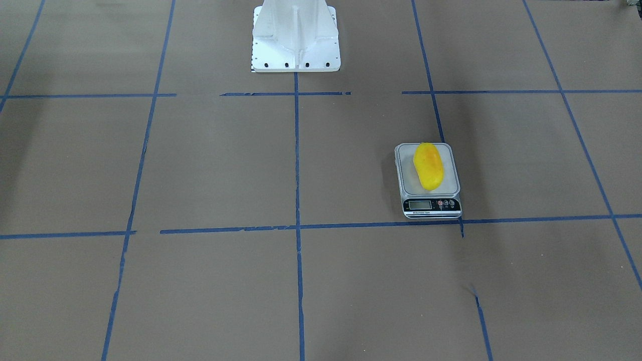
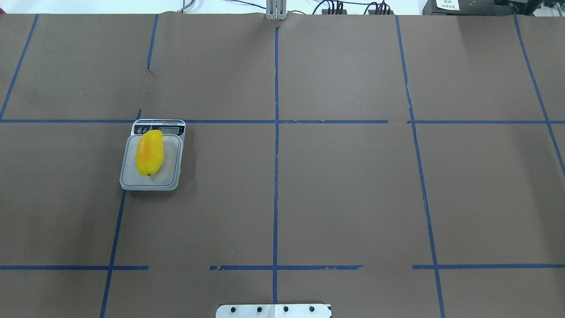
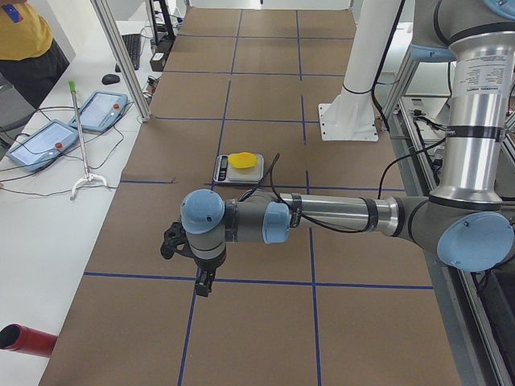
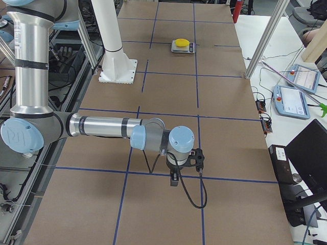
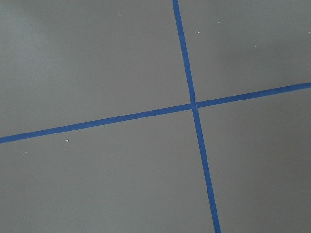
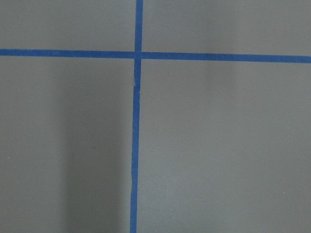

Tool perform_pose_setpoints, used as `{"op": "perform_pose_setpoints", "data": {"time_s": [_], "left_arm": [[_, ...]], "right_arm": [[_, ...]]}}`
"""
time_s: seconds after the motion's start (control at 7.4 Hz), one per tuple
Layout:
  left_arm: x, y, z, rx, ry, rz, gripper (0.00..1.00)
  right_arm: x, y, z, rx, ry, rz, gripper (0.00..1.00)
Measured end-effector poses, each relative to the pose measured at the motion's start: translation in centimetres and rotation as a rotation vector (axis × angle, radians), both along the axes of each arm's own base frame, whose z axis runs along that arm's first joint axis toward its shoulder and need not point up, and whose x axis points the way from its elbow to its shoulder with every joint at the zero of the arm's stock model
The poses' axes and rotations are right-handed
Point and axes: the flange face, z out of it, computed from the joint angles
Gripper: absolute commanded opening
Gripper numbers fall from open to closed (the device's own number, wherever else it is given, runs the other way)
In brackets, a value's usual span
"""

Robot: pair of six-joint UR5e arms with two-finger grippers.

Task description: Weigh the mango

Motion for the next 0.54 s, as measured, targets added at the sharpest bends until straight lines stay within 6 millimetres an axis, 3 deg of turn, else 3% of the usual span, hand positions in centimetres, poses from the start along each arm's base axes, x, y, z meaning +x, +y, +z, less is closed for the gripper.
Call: {"op": "perform_pose_setpoints", "data": {"time_s": [0.54], "left_arm": [[0.56,-0.70,-0.87,-0.078,0.017,-0.082,1.00]], "right_arm": [[0.00,-0.01,-0.05,0.001,0.000,0.000,1.00]]}}
